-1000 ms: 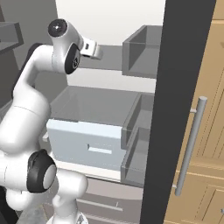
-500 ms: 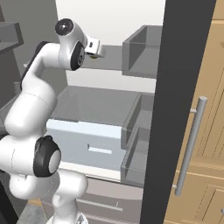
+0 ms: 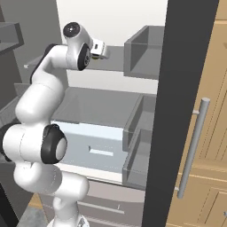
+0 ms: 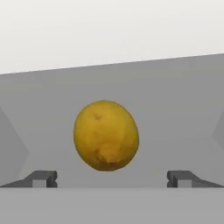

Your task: Place the cold items (lemon and squash) from the fridge in one tupperware on the dining counter. Place the warm items (hot dog and kebab skewer) in the stove area in another tupperware.

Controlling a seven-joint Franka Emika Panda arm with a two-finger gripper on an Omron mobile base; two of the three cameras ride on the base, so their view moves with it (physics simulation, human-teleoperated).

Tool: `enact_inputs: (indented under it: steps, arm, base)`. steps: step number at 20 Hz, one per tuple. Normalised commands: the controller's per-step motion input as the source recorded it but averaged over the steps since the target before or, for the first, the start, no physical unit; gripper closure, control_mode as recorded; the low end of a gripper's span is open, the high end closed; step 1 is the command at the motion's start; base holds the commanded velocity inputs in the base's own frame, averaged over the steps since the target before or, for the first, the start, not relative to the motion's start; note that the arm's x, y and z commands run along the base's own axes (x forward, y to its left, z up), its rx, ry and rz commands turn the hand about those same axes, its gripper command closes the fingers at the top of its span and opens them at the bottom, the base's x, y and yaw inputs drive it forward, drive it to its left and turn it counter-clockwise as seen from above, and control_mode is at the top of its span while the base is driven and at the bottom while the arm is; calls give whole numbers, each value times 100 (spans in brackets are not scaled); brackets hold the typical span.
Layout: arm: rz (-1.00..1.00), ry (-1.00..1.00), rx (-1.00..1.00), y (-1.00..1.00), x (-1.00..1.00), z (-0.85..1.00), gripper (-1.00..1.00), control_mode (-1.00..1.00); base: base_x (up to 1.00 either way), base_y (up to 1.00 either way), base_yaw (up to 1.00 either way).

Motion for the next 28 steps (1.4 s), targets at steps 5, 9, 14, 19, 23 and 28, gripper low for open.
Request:
enact_inputs:
  steps: [5,9,14,19,23,28]
  arm:
    - [1,6,0,0,54,-6,-100,-100]
    - [0,1,0,0,50,0,-100,-100]
    - [1,0,-3,0,7,-10,-100,-100]
    - [0,0,-10,3,0,-24,-100,-100]
    - [1,0,-13,16,0,-35,100,-100]
    - [4,-3,-1,20,0,-22,100,-100]
  base:
    - [0,0,0]
    - [0,0,0]
    - [0,0,0]
    - [0,0,0]
    - [0,0,0]
    - [0,0,0]
